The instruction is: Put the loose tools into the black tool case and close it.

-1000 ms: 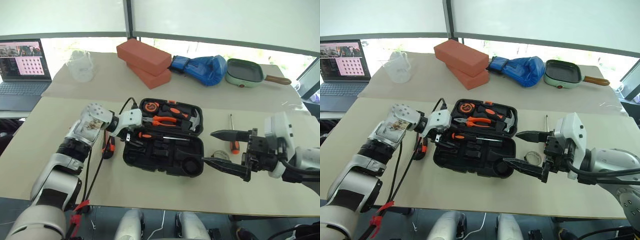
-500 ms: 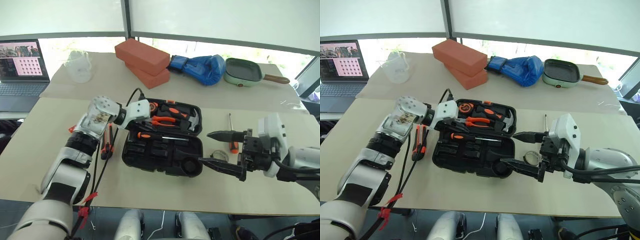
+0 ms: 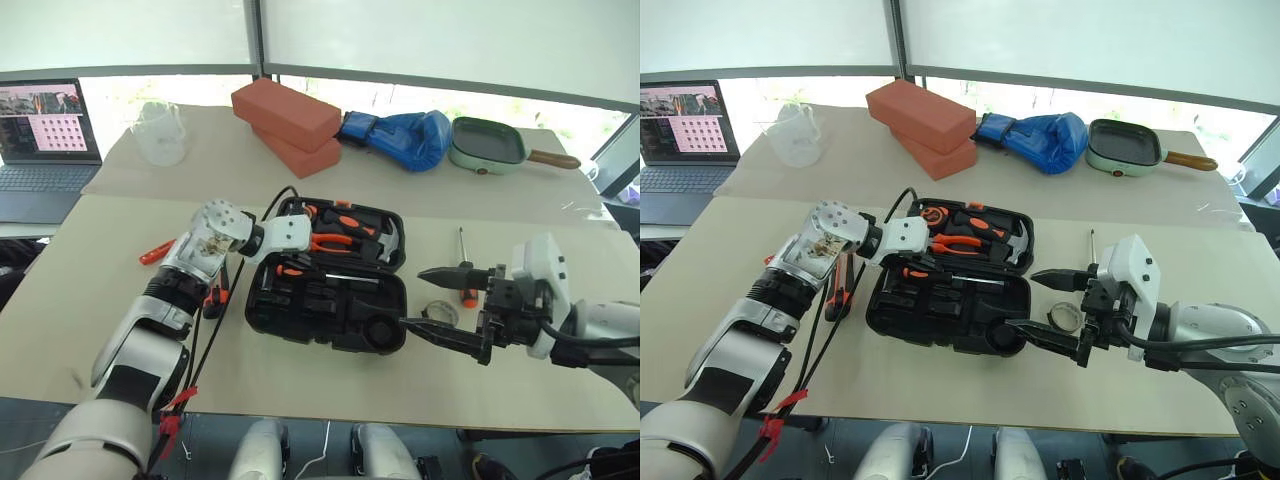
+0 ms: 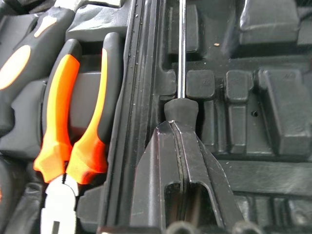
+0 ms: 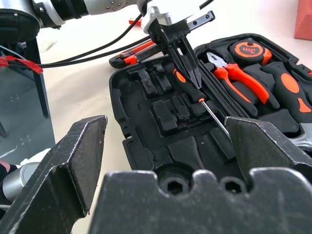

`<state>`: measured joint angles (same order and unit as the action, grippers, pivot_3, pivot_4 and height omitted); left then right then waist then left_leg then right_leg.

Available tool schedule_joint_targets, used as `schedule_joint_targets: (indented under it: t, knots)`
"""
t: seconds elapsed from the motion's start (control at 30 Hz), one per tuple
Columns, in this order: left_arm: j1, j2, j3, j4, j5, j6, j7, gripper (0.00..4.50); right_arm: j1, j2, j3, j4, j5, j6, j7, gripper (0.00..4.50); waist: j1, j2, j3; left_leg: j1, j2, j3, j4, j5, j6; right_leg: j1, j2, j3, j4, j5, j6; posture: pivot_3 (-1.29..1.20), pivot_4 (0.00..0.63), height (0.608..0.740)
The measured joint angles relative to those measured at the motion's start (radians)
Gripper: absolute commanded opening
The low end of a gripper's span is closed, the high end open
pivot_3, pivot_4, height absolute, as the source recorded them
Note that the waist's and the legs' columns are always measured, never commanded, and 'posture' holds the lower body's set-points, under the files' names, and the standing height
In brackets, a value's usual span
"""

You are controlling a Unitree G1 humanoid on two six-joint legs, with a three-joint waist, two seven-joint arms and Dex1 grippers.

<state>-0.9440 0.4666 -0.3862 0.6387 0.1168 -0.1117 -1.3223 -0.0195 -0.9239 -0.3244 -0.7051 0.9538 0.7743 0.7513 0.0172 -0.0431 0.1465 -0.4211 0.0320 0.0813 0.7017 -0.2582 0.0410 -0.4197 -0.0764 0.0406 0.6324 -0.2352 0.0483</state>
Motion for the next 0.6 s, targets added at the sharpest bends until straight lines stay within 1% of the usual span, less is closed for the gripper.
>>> schedule_joint_targets:
  t: [0.3, 0.4, 0.47, 0.5, 0.57, 0.6]
  knots:
    - [-0.023, -0.032, -0.002, 0.068, 0.009, -0.035, 0.016, 0.04, 0.006, 0.016, 0.001, 0.001, -0.03, -0.001, -0.007, 4.5, 0.005, 0.001, -0.001, 0.0, 0.0, 0.0, 0.002, 0.0, 0.0, 0.001, 0.0, 0.0, 0.0, 0.001, 0.001, 0.0, 0.15, 0.738]
    - [-0.024, -0.033, 0.029, 0.062, -0.027, 0.051, 0.0, 0.04, 0.014, 0.022, 0.0, 0.005, -0.051, -0.003, -0.02, 4.5, 0.003, 0.001, -0.001, -0.001, 0.0, 0.0, 0.002, 0.0, 0.0, -0.001, 0.0, 0.0, 0.001, 0.001, 0.001, 0.0, 0.15, 0.738]
    - [-0.018, -0.014, 0.074, 0.02, -0.088, 0.178, -0.033, 0.54, 0.047, 0.024, -0.009, 0.015, -0.077, -0.003, -0.043, 4.5, -0.004, 0.001, -0.001, -0.003, 0.001, 0.0, 0.002, 0.0, 0.0, -0.003, 0.001, 0.0, 0.001, 0.001, 0.001, 0.0, 0.15, 0.738]
    - [-0.017, -0.002, 0.095, -0.003, -0.112, 0.219, -0.044, 0.7, 0.059, 0.025, -0.015, 0.02, -0.087, -0.003, -0.049, 4.5, -0.005, 0.001, -0.001, -0.004, 0.001, 0.0, 0.002, 0.0, 0.0, -0.004, 0.001, 0.0, 0.002, 0.001, 0.001, 0.0, 0.15, 0.738]
    - [-0.011, 0.052, 0.18, -0.138, -0.245, 0.429, -0.095, 1.47, 0.122, 0.04, -0.082, 0.036, -0.107, 0.003, -0.086, 4.5, -0.007, 0.001, 0.0, -0.006, 0.002, -0.001, 0.002, 0.0, 0.001, -0.006, 0.001, 0.0, 0.001, 0.001, 0.001, 0.0, 0.15, 0.738]
    - [-0.011, 0.093, 0.234, -0.228, -0.323, 0.554, -0.118, 1.81, 0.161, 0.049, -0.136, 0.056, -0.113, 0.014, -0.105, 4.5, -0.008, 0.001, 0.0, -0.006, 0.002, -0.001, 0.002, 0.0, 0.0, -0.005, 0.001, 0.0, 0.003, 0.001, 0.001, 0.0, 0.15, 0.738]
